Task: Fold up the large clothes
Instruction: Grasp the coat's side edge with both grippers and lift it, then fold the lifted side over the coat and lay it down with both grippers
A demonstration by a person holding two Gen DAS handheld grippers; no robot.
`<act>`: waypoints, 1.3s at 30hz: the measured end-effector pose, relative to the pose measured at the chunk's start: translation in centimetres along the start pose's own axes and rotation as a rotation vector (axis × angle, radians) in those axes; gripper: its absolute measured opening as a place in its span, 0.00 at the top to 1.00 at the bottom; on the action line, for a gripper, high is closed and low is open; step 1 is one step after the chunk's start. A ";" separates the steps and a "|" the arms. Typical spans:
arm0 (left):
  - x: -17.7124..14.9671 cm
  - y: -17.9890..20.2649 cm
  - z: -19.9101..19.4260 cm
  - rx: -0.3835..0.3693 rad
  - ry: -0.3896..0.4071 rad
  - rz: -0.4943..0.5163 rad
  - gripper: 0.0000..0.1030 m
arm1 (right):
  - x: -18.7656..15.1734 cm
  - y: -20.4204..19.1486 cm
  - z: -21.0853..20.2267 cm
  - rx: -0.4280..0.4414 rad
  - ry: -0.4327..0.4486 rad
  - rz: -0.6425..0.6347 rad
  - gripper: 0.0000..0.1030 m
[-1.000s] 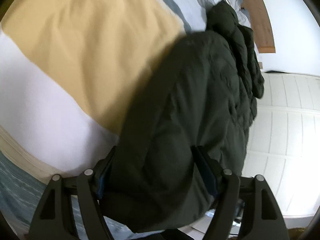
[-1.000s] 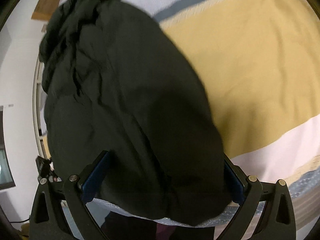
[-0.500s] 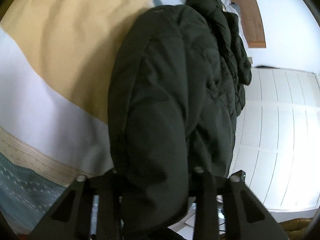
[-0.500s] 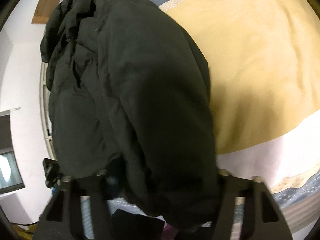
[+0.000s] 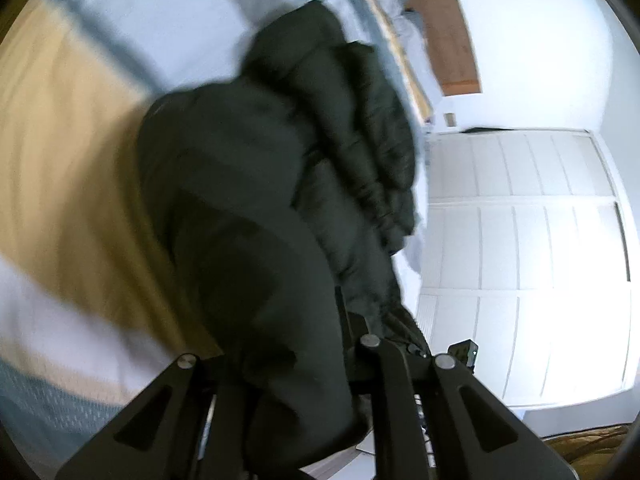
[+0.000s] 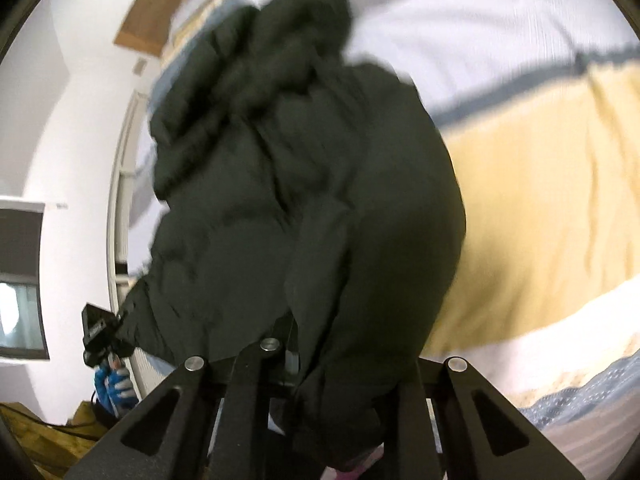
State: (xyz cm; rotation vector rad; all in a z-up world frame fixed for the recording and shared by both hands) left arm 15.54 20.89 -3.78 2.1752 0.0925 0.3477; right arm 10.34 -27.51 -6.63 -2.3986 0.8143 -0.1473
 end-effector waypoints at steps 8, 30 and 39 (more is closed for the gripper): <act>12.6 4.3 -0.9 -0.067 0.030 0.156 0.89 | 6.6 -5.4 -6.9 0.013 0.233 0.009 0.87; 38.3 -1.3 13.0 0.249 0.145 0.084 0.85 | 36.0 -15.2 2.1 0.067 0.343 0.101 0.85; 39.7 -4.1 16.6 0.216 0.097 0.004 0.75 | 39.0 -13.5 8.2 -0.003 0.295 0.199 0.75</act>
Point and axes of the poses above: each gripper's, at about its wrist camera, not at the fingertips, and z roughly the way its jaws point, y to its right, x to its top, the point moved 6 cm from there along z, roughly the way its jaws point, and after that the axes turned 14 degrees about z, right-handed, at the moved point
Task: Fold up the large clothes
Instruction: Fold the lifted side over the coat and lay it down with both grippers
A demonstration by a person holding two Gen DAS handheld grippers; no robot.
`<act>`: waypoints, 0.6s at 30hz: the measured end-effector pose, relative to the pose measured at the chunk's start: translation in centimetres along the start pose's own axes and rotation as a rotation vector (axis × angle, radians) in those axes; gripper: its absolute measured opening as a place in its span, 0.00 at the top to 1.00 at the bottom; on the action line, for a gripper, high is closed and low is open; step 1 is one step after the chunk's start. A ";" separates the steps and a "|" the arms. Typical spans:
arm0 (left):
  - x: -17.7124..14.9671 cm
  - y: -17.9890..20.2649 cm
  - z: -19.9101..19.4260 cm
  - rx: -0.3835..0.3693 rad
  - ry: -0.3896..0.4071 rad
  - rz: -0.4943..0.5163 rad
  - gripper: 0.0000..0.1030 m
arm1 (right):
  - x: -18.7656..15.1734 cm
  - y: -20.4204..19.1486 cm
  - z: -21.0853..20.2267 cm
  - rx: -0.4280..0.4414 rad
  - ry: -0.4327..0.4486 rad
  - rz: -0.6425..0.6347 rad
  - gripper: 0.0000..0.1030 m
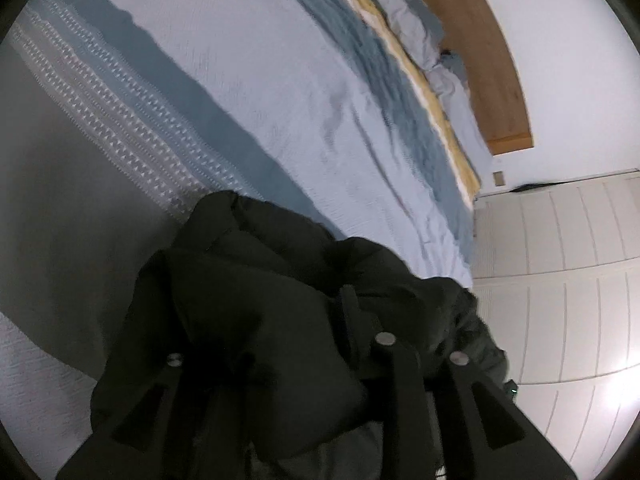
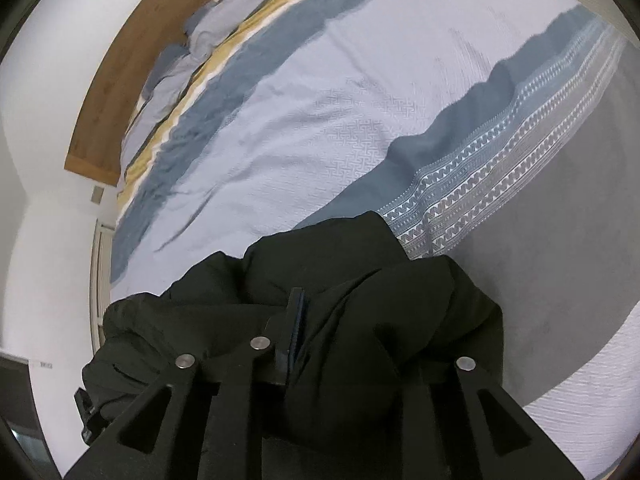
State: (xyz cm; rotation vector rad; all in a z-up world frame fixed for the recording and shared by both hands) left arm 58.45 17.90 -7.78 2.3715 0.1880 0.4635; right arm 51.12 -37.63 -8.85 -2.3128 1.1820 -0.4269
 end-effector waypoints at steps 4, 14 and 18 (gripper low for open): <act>1.7 1.2 -2.2 -0.066 0.029 0.008 0.57 | 0.5 -0.5 -0.4 0.042 -0.005 0.023 0.49; 5.5 3.7 -9.2 -0.055 0.160 0.016 0.34 | 2.1 -3.2 -4.6 0.137 0.048 0.048 0.06; 5.1 5.5 -11.2 0.042 0.182 0.099 0.34 | 2.7 -3.8 -7.2 0.152 0.079 0.019 0.06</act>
Point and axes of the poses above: each gripper's, at about its wrist camera, not at the fingertips, and z roughly the way its jaws point, y to its right, x to its top, the point moved 6 cm from there along z, roughly the way its jaws point, and after that the axes turned 14 degrees about z, right-handed, at the moved point
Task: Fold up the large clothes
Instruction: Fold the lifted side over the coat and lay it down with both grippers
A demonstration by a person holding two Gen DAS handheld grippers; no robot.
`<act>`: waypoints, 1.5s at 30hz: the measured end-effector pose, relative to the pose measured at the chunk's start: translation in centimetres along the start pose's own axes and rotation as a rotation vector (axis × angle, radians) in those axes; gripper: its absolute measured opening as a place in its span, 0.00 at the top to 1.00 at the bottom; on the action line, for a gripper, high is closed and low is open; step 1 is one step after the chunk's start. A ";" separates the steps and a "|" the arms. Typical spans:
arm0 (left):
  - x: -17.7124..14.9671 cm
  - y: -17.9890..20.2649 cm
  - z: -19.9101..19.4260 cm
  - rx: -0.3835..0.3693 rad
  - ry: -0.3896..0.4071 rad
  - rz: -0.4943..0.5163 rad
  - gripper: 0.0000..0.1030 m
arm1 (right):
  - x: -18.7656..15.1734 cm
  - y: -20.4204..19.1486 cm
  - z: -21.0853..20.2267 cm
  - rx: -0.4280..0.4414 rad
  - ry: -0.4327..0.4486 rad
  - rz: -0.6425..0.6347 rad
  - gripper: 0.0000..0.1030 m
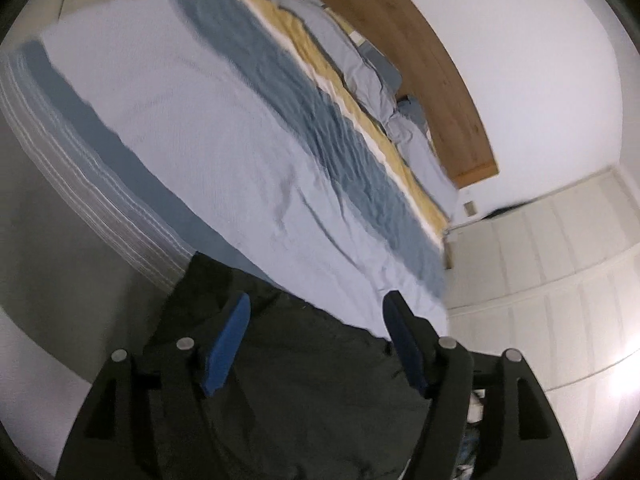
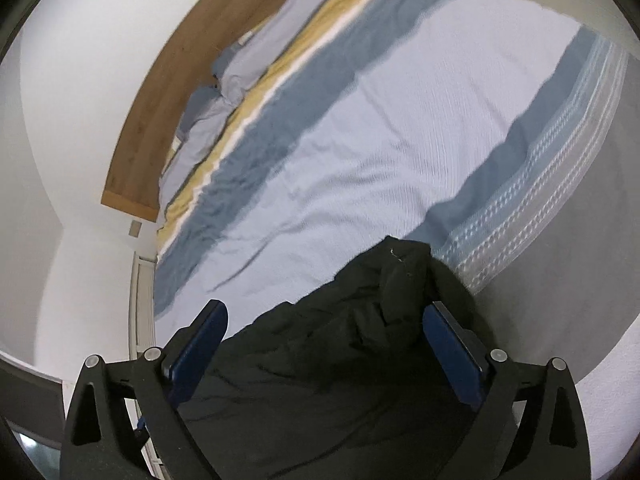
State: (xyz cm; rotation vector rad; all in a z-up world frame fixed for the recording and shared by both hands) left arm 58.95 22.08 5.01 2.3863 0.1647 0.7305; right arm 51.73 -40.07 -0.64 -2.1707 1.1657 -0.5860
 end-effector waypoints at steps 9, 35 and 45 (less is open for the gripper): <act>-9.3 5.9 0.5 0.144 -0.066 0.289 0.34 | -5.4 -2.0 -3.9 -0.007 0.033 -0.255 0.06; -14.8 14.7 17.9 0.383 -0.141 0.700 0.33 | -20.2 -7.5 10.1 -0.188 0.037 -0.814 0.06; -10.4 11.7 26.0 0.432 -0.257 0.627 0.25 | -13.1 -7.5 18.3 -0.323 -0.038 -0.714 0.04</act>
Point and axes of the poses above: each gripper's, at about its wrist camera, not at the fingertips, and z roughly the way its jaws point, y to its right, x to its top, the point moved 6 cm from there along z, roughly the way its jaws point, and after that the axes turned 14 degrees about z, right-handed, at the moved point
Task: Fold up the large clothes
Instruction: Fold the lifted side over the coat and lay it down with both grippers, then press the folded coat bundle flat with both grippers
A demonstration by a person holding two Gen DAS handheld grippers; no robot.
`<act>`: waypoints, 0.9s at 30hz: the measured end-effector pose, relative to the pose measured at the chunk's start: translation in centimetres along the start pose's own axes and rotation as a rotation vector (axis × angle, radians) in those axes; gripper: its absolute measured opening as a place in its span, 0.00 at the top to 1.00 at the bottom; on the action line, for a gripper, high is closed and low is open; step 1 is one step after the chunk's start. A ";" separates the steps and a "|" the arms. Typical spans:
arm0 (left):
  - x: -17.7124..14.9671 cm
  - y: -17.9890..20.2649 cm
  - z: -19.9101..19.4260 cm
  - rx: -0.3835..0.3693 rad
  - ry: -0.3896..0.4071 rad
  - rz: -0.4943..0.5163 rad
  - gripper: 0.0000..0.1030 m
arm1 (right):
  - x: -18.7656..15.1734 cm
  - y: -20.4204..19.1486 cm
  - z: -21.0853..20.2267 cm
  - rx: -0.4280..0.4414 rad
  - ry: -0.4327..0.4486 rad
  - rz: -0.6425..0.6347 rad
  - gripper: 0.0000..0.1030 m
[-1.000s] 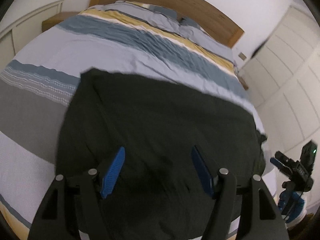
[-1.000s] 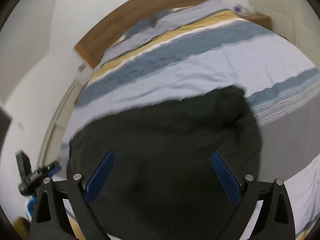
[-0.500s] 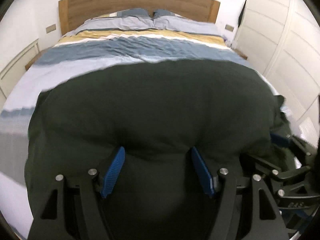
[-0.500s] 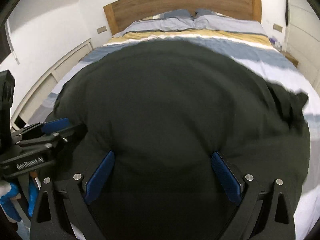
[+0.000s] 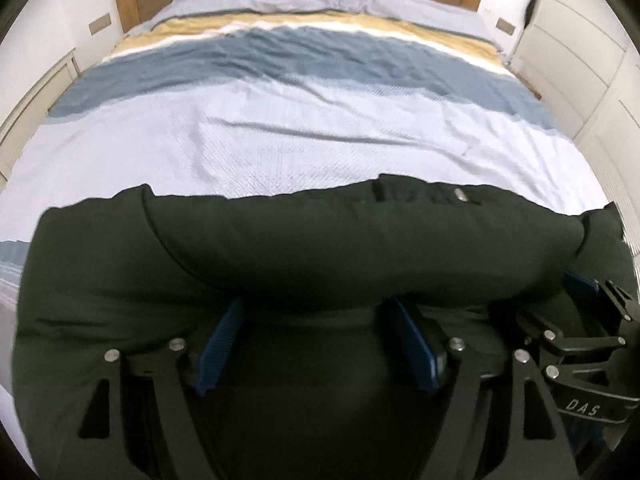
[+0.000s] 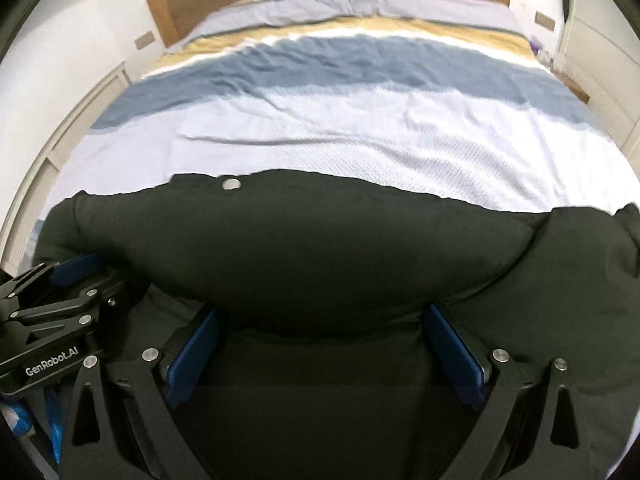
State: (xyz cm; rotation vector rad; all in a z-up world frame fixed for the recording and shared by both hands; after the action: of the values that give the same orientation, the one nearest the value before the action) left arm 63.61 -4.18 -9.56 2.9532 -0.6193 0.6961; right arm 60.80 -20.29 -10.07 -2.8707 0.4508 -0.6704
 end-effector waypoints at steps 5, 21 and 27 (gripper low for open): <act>0.9 -0.8 2.9 -0.011 -0.044 -0.026 0.20 | 0.5 0.3 2.6 -0.024 -0.029 0.016 0.00; -0.9 -5.8 1.1 -0.011 -0.179 -0.049 0.18 | 0.8 3.5 0.7 -0.012 -0.082 0.029 0.01; -3.5 -11.0 -0.6 0.164 -0.244 -0.113 0.18 | 1.7 8.9 -1.5 -0.155 -0.044 0.093 0.01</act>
State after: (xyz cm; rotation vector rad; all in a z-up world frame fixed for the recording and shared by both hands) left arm 64.78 7.28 -10.02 3.2245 -0.4207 0.3979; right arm 59.32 -29.40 -9.99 -2.9788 0.6518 -0.5801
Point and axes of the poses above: each gripper's, at about its wrist camera, not at the fingertips, and z roughly the way its jaws point, y to its right, x to its top, the point moved 6 cm from there along z, roughly the way its jaws point, and after that the axes turned 14 degrees about z, right-handed, at the moved point
